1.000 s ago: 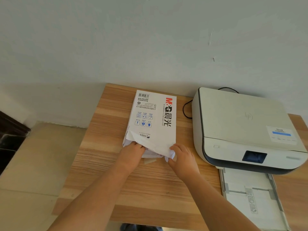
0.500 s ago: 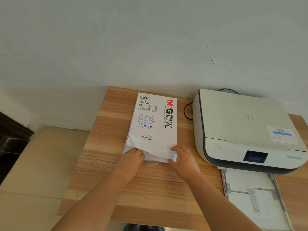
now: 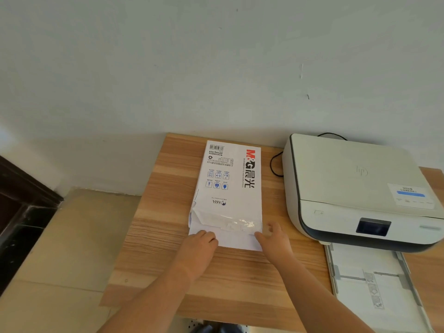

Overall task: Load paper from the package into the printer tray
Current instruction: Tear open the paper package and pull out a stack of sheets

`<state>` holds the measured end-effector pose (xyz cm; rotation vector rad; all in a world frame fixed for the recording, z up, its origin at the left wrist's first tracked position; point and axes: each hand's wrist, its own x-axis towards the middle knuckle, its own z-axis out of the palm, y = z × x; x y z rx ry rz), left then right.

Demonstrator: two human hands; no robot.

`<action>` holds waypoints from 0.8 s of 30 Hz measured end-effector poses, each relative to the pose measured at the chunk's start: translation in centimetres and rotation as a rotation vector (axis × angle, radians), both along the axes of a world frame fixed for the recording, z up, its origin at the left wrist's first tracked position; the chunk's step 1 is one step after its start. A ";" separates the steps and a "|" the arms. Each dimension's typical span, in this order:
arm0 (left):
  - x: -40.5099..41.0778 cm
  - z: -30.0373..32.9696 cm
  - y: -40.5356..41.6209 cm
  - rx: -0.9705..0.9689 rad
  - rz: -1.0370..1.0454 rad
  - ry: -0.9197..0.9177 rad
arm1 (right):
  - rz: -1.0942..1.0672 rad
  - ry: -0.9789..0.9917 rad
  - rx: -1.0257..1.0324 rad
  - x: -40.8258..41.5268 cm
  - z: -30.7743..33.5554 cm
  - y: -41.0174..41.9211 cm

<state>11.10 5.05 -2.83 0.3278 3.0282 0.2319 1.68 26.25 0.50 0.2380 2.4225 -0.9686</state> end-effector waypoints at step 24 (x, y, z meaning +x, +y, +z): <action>0.6 3.1 -4.1 0.374 0.494 -0.169 | -0.409 -0.244 -0.368 3.4 2.1 -0.8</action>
